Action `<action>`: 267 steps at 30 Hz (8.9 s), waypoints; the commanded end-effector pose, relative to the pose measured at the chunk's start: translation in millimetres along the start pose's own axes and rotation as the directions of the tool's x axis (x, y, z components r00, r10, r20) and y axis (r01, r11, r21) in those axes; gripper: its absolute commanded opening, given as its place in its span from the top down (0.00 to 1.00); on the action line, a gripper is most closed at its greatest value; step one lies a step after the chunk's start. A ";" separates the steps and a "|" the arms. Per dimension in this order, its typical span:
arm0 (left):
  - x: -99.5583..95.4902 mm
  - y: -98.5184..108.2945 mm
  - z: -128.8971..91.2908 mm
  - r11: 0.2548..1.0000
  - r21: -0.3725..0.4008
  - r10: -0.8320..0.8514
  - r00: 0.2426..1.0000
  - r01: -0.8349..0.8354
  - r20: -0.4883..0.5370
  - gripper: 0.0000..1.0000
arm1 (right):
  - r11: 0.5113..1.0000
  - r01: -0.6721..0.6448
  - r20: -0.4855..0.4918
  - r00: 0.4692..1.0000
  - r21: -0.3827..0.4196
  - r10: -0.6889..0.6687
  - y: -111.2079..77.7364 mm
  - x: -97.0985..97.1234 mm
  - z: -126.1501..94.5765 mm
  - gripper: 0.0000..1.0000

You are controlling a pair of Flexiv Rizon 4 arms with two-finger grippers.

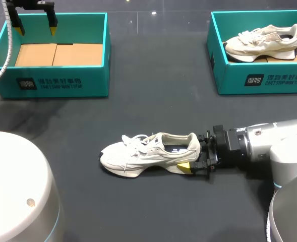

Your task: Take the shoe out of the shoebox, open the shoe tongue, remove and reinsert the insole, then place the shoe into the shoebox

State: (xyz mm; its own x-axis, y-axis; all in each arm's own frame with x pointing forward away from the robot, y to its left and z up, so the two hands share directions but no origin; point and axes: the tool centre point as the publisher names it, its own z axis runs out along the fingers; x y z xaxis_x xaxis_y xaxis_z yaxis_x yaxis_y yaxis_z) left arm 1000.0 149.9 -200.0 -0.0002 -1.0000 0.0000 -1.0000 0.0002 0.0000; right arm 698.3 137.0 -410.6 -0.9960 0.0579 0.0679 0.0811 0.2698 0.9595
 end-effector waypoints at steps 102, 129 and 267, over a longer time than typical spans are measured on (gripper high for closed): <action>332.9 326.2 85.1 0.985 -0.115 -0.118 0.990 0.127 0.080 0.00 | 1.000 -0.001 -0.001 1.000 0.006 0.001 -0.7 1.1 2.2 1.00; 359.0 313.0 125.1 0.986 -0.152 -0.034 0.968 0.073 0.247 0.00 | 1.000 -0.001 -0.001 1.000 0.006 0.001 -0.7 1.1 2.2 1.00; 233.8 328.0 38.4 0.994 0.014 0.114 0.974 -0.113 -0.197 0.36 | 1.000 -0.001 -0.001 1.000 0.006 0.001 -0.7 1.1 2.2 1.00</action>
State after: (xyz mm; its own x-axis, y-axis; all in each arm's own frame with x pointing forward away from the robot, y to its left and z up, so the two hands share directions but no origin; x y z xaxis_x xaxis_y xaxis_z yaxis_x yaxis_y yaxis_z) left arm 672.4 -83.4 -259.4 -0.1020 -0.9729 0.2075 -0.9948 0.1009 -0.0161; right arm 698.1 137.6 -410.8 -0.9960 0.0570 0.0685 0.0815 0.2705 0.9593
